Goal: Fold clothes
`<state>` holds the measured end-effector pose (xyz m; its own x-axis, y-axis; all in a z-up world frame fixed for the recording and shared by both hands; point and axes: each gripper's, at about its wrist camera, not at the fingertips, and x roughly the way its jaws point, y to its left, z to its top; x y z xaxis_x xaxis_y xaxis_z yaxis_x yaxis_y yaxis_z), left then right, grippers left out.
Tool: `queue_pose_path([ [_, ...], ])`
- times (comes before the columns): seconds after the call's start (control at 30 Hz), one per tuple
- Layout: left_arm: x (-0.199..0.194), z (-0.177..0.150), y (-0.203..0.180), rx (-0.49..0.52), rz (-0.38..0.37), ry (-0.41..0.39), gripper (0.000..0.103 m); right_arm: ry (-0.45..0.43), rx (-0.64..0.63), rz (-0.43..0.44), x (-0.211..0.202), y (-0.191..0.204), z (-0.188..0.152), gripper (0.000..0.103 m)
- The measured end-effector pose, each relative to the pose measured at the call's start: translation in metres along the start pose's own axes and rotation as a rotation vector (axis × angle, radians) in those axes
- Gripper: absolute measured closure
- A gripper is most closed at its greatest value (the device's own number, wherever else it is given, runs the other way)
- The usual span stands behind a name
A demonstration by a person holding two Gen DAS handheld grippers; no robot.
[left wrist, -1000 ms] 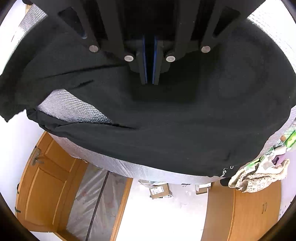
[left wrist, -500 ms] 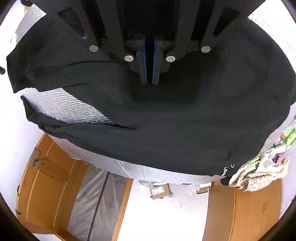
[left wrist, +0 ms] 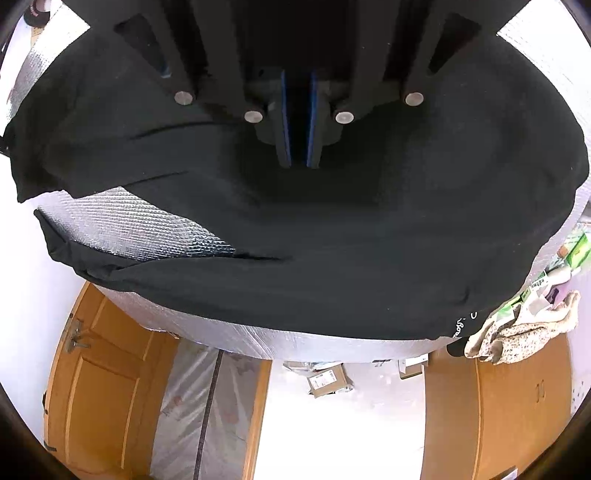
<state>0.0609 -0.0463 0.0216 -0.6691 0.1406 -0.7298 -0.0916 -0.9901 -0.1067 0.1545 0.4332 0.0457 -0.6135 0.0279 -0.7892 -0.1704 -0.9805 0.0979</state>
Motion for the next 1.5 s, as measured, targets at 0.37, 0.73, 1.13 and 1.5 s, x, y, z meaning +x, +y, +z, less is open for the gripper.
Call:
queue_pose_path([
  [0.37,0.000,0.000,0.010,-0.042,-0.051,-0.005,0.093,-0.034,-0.011,0.026,0.013,-0.005,0.013,0.059],
  [0.73,0.000,-0.001,0.000,0.004,-0.033,-0.009,0.085,-0.171,0.033,-0.039,-0.024,-0.010,0.015,0.094],
  [1.13,-0.052,0.005,-0.030,0.128,-0.071,-0.244,0.044,-0.175,0.126,-0.068,-0.028,-0.035,0.012,0.073],
  [1.5,-0.034,0.002,-0.042,0.200,-0.037,-0.195,0.044,-0.094,0.131,-0.011,0.010,-0.046,0.017,0.063],
])
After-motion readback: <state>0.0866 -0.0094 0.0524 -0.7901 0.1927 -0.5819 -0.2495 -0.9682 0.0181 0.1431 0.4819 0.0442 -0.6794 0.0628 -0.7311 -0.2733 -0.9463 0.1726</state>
